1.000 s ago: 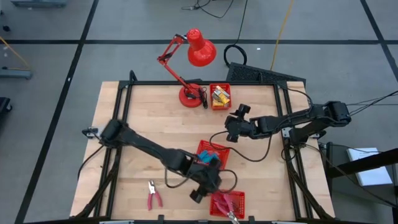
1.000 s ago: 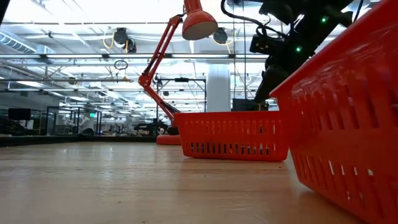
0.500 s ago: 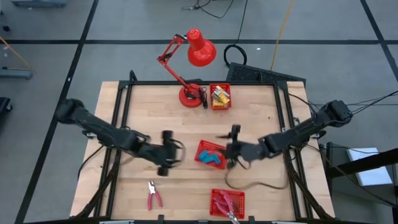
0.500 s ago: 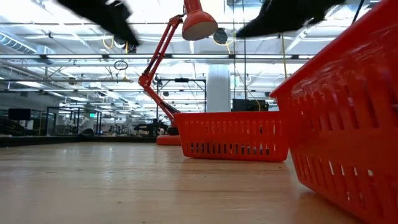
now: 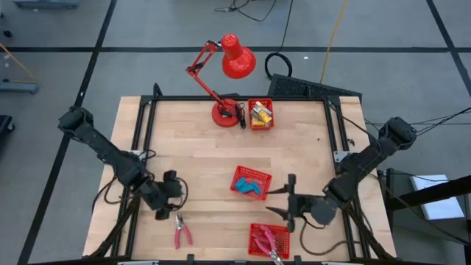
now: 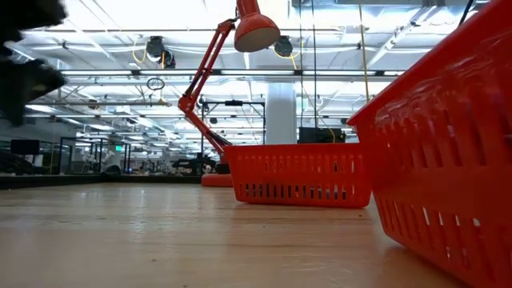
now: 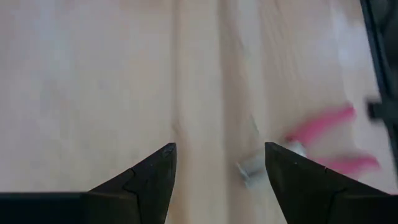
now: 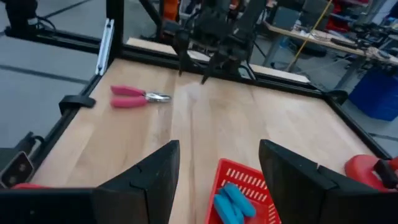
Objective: Pick & Place School Supplies
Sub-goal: Put the pink puncher into the bottom red basket
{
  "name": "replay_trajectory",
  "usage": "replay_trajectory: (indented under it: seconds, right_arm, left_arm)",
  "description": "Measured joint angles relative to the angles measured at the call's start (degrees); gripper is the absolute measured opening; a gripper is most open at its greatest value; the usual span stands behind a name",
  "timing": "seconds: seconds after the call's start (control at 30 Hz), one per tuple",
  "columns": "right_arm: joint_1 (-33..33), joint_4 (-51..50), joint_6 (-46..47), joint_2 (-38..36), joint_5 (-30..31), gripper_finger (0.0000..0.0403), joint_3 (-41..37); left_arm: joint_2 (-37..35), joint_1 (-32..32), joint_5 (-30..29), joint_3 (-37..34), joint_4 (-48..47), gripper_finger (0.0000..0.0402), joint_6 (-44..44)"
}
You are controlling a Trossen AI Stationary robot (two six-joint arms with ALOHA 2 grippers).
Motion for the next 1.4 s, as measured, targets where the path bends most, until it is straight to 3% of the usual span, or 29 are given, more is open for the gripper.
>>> replay_trajectory:
  seconds: [0.2, 0.43, 0.87, 1.17, 1.4]
  right_arm:
    - [3.19, -1.19, -0.07, 0.00, 5.81, 0.0210, 0.13]
    - [2.50, -4.67, 0.32, 0.00, 6.17, 0.0210, 0.13]
    - [1.74, -5.56, 0.63, 0.00, 6.12, 0.0210, 0.13]
    - [1.10, -8.38, 3.72, 0.00, 5.94, 0.0210, 0.13]
    - [1.09, -8.53, 3.66, 0.00, 5.75, 0.0210, 0.13]
  left_arm:
    - [2.02, -8.08, 4.09, -0.27, 0.42, 0.0248, -2.38]
    - [6.71, -13.33, 2.66, -0.27, 0.77, 0.0248, 8.51]
    - [19.44, -13.04, 0.62, 2.94, 0.33, 0.0248, 32.35]
    - [24.36, -12.67, -1.96, 10.68, -3.69, 0.0248, 39.42]
    - [27.92, -11.05, 1.62, 11.86, -3.88, 0.0248, 44.78]
